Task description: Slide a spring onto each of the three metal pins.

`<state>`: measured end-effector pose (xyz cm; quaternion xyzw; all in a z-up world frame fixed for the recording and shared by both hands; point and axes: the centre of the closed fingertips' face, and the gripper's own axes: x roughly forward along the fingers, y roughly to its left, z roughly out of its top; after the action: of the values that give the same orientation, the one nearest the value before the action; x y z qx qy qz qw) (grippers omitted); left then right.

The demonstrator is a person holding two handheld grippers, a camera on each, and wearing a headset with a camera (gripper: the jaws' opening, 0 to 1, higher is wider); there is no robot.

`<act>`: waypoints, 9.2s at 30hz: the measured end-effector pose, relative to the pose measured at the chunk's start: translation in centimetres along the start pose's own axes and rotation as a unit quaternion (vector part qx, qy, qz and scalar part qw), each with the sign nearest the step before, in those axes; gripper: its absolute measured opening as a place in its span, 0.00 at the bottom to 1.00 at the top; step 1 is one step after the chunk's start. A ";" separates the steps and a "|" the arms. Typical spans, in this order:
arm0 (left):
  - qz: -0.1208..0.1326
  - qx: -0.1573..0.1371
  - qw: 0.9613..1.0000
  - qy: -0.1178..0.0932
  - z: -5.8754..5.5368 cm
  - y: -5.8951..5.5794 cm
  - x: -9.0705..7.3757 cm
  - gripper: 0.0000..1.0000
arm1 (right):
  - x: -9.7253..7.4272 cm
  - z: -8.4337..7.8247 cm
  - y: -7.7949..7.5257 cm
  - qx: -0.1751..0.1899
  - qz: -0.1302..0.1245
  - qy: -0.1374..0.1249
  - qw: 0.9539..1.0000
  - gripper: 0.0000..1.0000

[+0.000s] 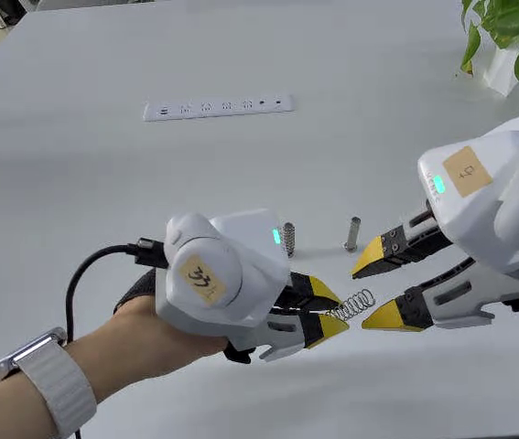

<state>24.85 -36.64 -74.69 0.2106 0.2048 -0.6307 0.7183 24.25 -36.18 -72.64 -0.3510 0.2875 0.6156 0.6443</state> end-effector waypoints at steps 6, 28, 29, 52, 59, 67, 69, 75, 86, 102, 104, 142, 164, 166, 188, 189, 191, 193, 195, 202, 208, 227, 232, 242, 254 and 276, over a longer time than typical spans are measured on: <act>-0.001 0.002 1.000 -0.006 0.3 0.0 0.0 0.06 | 0.2 0.1 0.2 0.006 0.009 -0.009 1.000 0.15; -0.001 0.001 0.999 -0.036 1.6 -0.2 0.0 0.06 | 0.2 0.6 0.5 -0.001 0.022 -0.004 1.000 0.08; -0.001 0.001 0.999 -0.037 1.6 -0.2 -0.1 0.06 | 0.2 0.6 0.5 -0.001 0.022 -0.004 1.000 0.08; -0.002 0.003 0.999 -0.054 2.1 -0.1 -0.1 0.07 | -0.2 0.5 0.4 -0.023 0.035 0.014 0.999 0.07; 0.003 -0.002 0.998 -0.060 2.1 0.1 0.0 0.07 | -0.2 0.4 0.2 -0.024 0.038 0.016 0.999 0.07; 0.008 -0.006 0.998 -0.064 1.9 0.1 0.0 0.07 | 0.1 0.3 0.1 -0.021 0.044 0.017 0.999 0.07; 0.012 -0.007 0.998 -0.065 1.8 0.2 0.0 0.08 | 0.2 0.3 0.1 -0.022 0.044 0.016 0.999 0.07; 0.024 -0.028 0.997 -0.075 1.2 0.5 -0.4 0.15 | 0.4 0.2 0.0 -0.020 0.046 0.019 0.999 0.07; 0.082 -0.081 0.990 -0.077 -1.8 2.4 -2.1 0.47 | 0.9 -0.2 -0.2 -0.019 0.056 0.025 0.998 0.07; 0.175 -0.140 0.972 -0.074 -5.2 5.3 -6.2 0.87 | 1.1 -1.8 -0.1 -0.023 0.072 0.055 0.996 0.07; 0.189 -0.153 0.967 -0.080 -5.6 5.7 -6.7 0.92 | 1.2 -1.9 -0.2 -0.022 0.074 0.058 0.995 0.07; 0.253 -0.195 0.944 -0.077 -8.2 7.4 -9.8 0.96 | 1.0 -6.9 -12.0 -0.088 0.054 0.201 0.974 0.07; 0.264 -0.209 0.939 -0.075 -8.9 7.5 -10.5 0.94 | 2.4 -6.6 -13.6 -0.098 0.072 0.209 0.970 0.07; 0.264 -0.210 0.938 -0.075 -9.0 7.5 -10.5 0.94 | 2.5 -6.6 -13.6 -0.097 0.073 0.209 0.970 0.07; 0.257 -0.221 0.938 -0.075 -9.5 7.2 -10.0 0.91 | 3.7 -7.4 -13.2 -0.093 0.089 0.216 0.968 0.07; 0.257 -0.221 0.938 -0.075 -9.6 7.2 -10.0 0.91 | 3.8 -7.4 -13.2 -0.093 0.089 0.216 0.968 0.07; 0.256 -0.223 0.938 -0.075 -9.7 7.2 -9.9 0.90 | 4.1 -7.7 -13.5 -0.092 0.091 0.218 0.967 0.07; 0.256 -0.224 0.937 -0.075 -9.8 7.2 -10.0 0.90 | 4.3 -7.9 -13.4 -0.093 0.094 0.220 0.967 0.07; 0.258 -0.226 0.937 -0.075 -9.9 7.2 -10.0 0.90 | 4.6 -8.1 -13.4 -0.091 0.097 0.222 0.966 0.07; 0.259 -0.229 0.935 -0.074 -10.1 7.1 -10.2 0.90 | 5.8 -9.1 -13.5 -0.087 0.104 0.229 0.964 0.07; 0.258 -0.231 0.935 -0.071 -10.3 7.1 -10.2 0.90 | 6.3 -9.6 -13.4 -0.082 0.108 0.231 0.964 0.07; 0.250 -0.234 0.937 -0.069 -10.6 7.0 -10.0 0.89 | 7.0 -10.1 -12.5 -0.073 0.110 0.235 0.963 0.07; 0.249 -0.234 0.937 -0.071 -10.6 6.9 -10.0 0.89 | 6.9 -10.0 -12.3 -0.073 0.110 0.235 0.963 0.07; 0.250 -0.235 0.936 -0.073 -10.5 6.8 -9.9 0.89 | 6.8 -10.1 -12.5 -0.076 0.113 0.240 0.961 0.08; 0.253 -0.233 0.936 -0.076 -10.3 7.0 -10.1 0.88 | 7.0 -10.4 -12.8 -0.053 0.107 0.227 0.967 0.22; 0.254 -0.225 0.938 -0.076 -9.9 7.5 -10.3 0.88 | 7.4 -9.1 -12.6 0.028 0.041 0.116 0.992 0.99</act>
<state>30.74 -21.79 -76.79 0.0400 0.2261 -0.3788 0.8966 37.88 -39.08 -82.70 -0.3894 0.3920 0.5883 0.5904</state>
